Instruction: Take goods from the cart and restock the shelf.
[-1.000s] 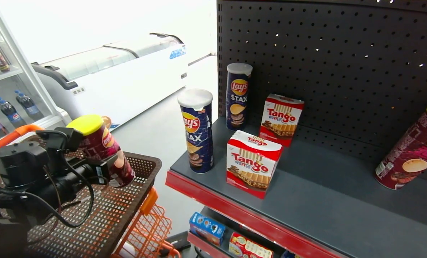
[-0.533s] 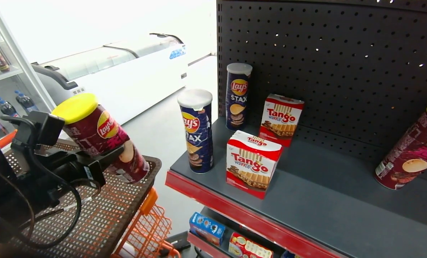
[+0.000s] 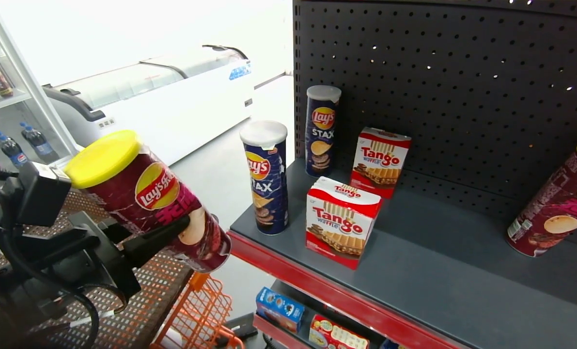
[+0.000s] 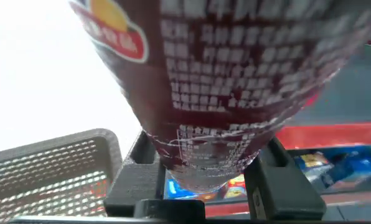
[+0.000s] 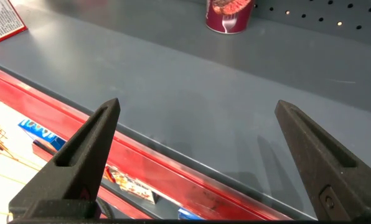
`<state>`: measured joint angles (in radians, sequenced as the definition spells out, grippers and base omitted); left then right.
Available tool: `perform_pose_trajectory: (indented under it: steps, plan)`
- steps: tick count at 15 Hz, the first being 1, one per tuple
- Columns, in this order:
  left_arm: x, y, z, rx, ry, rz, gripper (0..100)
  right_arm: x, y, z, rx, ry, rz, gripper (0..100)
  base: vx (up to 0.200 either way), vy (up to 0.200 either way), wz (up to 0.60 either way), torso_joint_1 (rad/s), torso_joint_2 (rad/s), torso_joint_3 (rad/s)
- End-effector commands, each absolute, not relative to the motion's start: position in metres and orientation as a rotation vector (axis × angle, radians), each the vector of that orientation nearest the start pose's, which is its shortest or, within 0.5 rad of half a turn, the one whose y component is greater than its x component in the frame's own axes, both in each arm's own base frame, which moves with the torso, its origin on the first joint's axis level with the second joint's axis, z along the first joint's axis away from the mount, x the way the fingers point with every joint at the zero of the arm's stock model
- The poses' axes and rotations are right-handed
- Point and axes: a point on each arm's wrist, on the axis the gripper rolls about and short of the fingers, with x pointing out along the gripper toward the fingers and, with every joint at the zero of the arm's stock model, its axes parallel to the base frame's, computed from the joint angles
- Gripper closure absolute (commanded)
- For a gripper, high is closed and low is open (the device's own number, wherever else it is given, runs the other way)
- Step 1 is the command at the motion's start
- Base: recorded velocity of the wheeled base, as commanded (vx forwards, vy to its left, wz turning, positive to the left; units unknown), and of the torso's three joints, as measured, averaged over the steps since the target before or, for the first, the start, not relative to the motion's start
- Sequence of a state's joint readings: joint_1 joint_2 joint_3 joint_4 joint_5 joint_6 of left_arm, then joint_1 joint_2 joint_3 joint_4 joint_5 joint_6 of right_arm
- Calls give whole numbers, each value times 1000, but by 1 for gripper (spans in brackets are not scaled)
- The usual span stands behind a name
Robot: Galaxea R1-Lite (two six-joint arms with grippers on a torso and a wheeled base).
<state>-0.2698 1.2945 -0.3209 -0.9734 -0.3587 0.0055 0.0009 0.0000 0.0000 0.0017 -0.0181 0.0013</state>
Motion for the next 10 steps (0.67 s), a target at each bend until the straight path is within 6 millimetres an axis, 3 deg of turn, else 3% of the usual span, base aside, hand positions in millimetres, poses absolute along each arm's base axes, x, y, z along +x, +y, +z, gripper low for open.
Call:
perform_pose_trajectory:
  steps: [1,4,10]
  plan:
    - [169,-58,189,6,-14,-647,100,-23,0,75,2,2,-18,0,0,0,0,0,0,0]
    - [164,-63,184,5,12,-792,100,-23,0,75,2,2,-17,0,0,0,0,0,0,0]
    - [150,-99,176,12,67,-1048,100,-23,0,75,0,2,-17,0,0,0,0,0,0,0]
